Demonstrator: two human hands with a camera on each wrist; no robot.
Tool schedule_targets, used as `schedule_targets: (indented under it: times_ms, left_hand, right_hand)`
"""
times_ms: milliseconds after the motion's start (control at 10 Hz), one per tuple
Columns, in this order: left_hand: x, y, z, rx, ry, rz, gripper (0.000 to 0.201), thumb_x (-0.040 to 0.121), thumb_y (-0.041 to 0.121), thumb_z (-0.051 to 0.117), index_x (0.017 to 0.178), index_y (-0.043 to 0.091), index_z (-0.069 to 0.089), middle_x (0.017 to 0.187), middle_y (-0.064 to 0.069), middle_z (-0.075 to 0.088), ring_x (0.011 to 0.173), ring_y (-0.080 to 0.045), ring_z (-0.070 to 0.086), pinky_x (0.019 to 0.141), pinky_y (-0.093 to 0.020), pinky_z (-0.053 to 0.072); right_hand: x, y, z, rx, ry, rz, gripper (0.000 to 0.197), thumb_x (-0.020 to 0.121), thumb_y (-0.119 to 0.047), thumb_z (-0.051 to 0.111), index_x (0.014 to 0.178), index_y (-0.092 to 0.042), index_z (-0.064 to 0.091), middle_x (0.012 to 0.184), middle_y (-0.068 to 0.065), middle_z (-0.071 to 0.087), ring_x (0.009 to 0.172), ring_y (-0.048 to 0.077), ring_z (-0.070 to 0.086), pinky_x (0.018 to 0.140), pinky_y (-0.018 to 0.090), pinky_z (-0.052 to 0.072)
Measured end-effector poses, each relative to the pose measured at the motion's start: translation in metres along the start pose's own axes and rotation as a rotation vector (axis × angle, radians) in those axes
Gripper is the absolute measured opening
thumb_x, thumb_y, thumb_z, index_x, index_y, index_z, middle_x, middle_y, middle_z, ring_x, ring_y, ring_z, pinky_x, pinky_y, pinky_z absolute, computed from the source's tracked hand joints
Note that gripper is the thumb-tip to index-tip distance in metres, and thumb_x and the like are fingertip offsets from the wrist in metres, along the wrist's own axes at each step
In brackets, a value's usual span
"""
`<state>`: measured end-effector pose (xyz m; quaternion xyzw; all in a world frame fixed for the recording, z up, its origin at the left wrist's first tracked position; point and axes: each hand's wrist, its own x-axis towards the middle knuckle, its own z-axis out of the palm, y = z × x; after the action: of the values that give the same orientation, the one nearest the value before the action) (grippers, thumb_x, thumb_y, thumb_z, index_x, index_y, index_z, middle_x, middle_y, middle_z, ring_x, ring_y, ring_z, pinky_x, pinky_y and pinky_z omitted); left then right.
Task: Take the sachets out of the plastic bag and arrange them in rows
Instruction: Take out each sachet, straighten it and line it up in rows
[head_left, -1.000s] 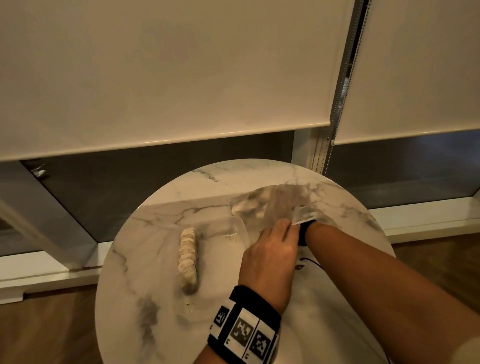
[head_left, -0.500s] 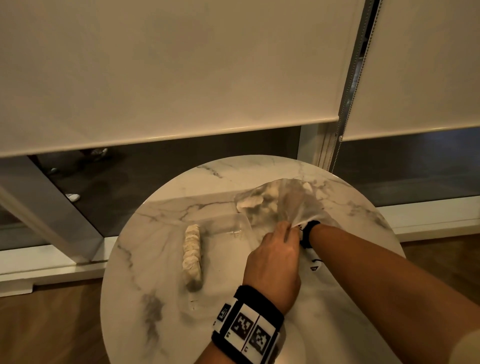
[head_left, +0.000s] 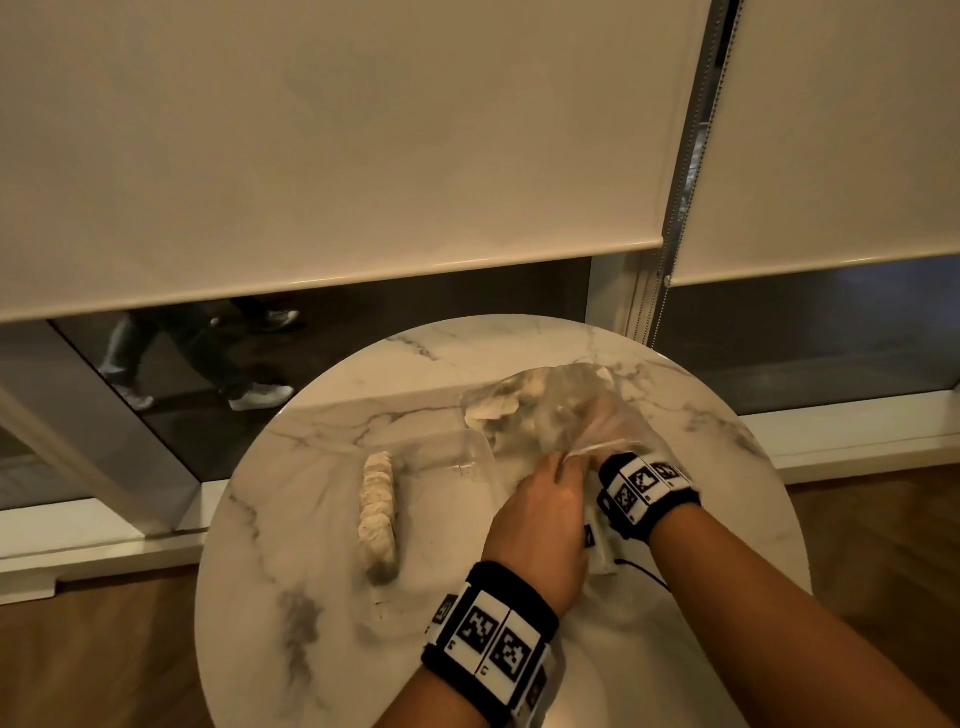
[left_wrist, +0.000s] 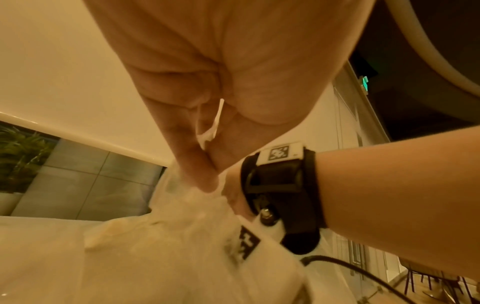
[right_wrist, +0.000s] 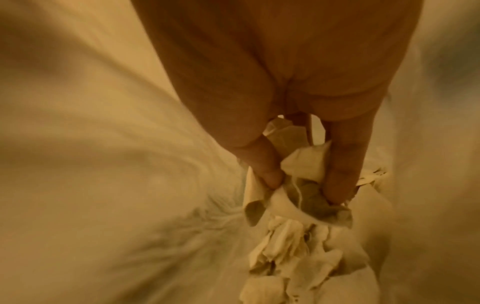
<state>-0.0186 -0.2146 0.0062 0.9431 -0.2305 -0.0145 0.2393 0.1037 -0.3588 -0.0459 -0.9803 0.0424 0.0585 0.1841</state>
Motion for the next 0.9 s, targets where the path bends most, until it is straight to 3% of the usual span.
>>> schedule_targets:
  times_ms: [100, 200, 300, 400, 500, 600, 700, 800, 900]
  left_hand:
    - [0.006, -0.008, 0.000, -0.013, 0.002, -0.006, 0.074, 0.081, -0.005, 0.054, 0.148, 0.019, 0.034, 0.151, 0.000, 0.033, 0.126, -0.025, 0.051, 0.107, -0.034, 0.044]
    - [0.014, -0.018, -0.001, -0.038, -0.004, -0.017, 0.066, 0.085, 0.000, 0.047, 0.148, 0.017, 0.036, 0.151, -0.002, 0.035, 0.128, -0.026, 0.050, 0.108, -0.036, 0.043]
    - [0.024, -0.029, -0.002, -0.088, -0.015, -0.036, 0.052, 0.095, 0.011, 0.043, 0.147, 0.013, 0.039, 0.150, -0.004, 0.040, 0.134, -0.023, 0.045, 0.112, -0.032, 0.036]
    - [0.031, -0.038, -0.002, -0.167, -0.006, -0.093, 0.043, 0.105, 0.030, 0.038, 0.143, 0.012, 0.047, 0.148, -0.004, 0.046, 0.136, -0.019, 0.042, 0.113, -0.027, 0.031]
    - [0.033, -0.047, 0.002, -0.344, 0.014, -0.145, 0.044, 0.106, 0.039, 0.032, 0.129, 0.015, 0.060, 0.133, -0.004, 0.060, 0.124, -0.021, 0.054, 0.107, -0.031, 0.039]
    - [0.029, -0.052, 0.007, -0.600, 0.000, -0.281, 0.048, 0.105, 0.049, 0.032, 0.125, 0.021, 0.064, 0.132, -0.003, 0.062, 0.119, -0.022, 0.058, 0.105, -0.045, 0.046]
    - [0.023, -0.052, 0.009, -0.775, -0.042, -0.402, 0.046, 0.101, 0.059, 0.032, 0.106, 0.029, 0.068, 0.122, 0.003, 0.067, 0.111, -0.018, 0.062, 0.097, -0.046, 0.052]
    - [0.018, -0.051, 0.007, -0.829, -0.085, -0.435, 0.051, 0.099, 0.064, 0.029, 0.094, 0.033, 0.069, 0.109, 0.002, 0.070, 0.103, -0.020, 0.064, 0.082, -0.043, 0.058]
    - [0.014, -0.048, 0.002, -0.867, 0.047, -0.429, 0.055, 0.103, 0.054, 0.033, 0.075, 0.033, 0.075, 0.095, 0.000, 0.072, 0.097, -0.021, 0.064, 0.084, -0.046, 0.056]
  right_hand:
    - [-0.013, 0.008, 0.010, -0.005, 0.054, -0.115, 0.033, 0.104, -0.018, 0.047, 0.133, -0.005, 0.056, 0.149, 0.014, 0.046, 0.142, 0.027, 0.038, 0.110, 0.023, 0.026]
    - [-0.048, -0.006, 0.005, 0.222, 0.032, 0.018, 0.020, 0.099, -0.014, 0.052, 0.107, -0.017, 0.070, 0.125, 0.007, 0.066, 0.116, 0.017, 0.059, 0.090, 0.011, 0.041]
    - [-0.086, -0.011, 0.003, 0.381, 0.103, 0.044, 0.035, 0.094, -0.015, 0.057, 0.064, -0.032, 0.057, 0.093, 0.006, 0.074, 0.086, 0.015, 0.059, 0.075, 0.024, 0.043]
    - [-0.107, -0.007, 0.007, 0.498, 0.102, 0.041, 0.037, 0.091, -0.020, 0.064, 0.055, -0.028, 0.062, 0.062, 0.000, 0.070, 0.065, 0.015, 0.064, 0.059, 0.020, 0.043]
    - [-0.125, -0.006, 0.000, 0.570, 0.068, 0.013, 0.034, 0.087, -0.024, 0.067, 0.054, -0.018, 0.071, 0.054, 0.000, 0.068, 0.058, 0.010, 0.065, 0.066, 0.030, 0.052]
    - [-0.138, -0.003, -0.012, 0.722, -0.020, -0.034, 0.029, 0.087, -0.018, 0.070, 0.058, -0.016, 0.072, 0.054, -0.003, 0.065, 0.057, 0.009, 0.063, 0.075, 0.042, 0.057]
    - [-0.150, -0.008, -0.033, 0.951, -0.114, -0.079, 0.016, 0.090, -0.006, 0.070, 0.076, -0.004, 0.077, 0.069, 0.009, 0.066, 0.068, 0.014, 0.062, 0.080, 0.045, 0.059]
    - [-0.159, -0.013, -0.054, 1.060, -0.143, -0.119, 0.010, 0.091, -0.005, 0.069, 0.091, -0.002, 0.079, 0.086, 0.018, 0.075, 0.077, 0.021, 0.071, 0.076, 0.036, 0.062]
    - [-0.167, -0.021, -0.071, 1.132, -0.137, -0.164, 0.012, 0.088, -0.009, 0.070, 0.094, -0.006, 0.080, 0.091, 0.019, 0.076, 0.088, 0.030, 0.074, 0.078, 0.035, 0.061]
